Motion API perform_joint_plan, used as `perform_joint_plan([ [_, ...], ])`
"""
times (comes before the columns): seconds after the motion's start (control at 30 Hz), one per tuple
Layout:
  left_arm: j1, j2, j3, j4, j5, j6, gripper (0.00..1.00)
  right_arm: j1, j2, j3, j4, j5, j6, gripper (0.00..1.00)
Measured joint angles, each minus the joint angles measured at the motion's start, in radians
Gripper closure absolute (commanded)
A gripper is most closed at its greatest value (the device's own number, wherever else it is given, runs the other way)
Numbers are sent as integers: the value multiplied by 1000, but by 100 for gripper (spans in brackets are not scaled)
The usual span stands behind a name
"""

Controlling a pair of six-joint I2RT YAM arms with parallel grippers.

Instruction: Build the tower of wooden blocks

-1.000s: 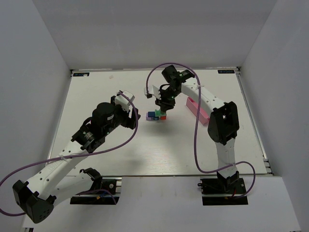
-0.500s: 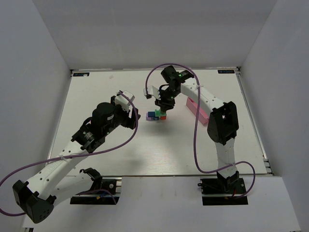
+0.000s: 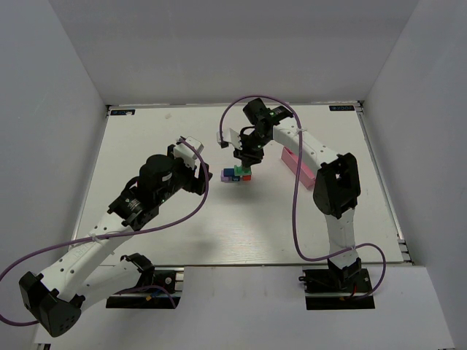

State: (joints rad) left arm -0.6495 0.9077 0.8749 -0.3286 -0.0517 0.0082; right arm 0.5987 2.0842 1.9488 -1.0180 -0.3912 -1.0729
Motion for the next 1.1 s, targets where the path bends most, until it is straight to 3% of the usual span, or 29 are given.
perform_joint_plan([
  [1.1, 0, 0, 0, 0, 0, 0, 18, 0, 8, 0, 24, 18, 23, 83],
])
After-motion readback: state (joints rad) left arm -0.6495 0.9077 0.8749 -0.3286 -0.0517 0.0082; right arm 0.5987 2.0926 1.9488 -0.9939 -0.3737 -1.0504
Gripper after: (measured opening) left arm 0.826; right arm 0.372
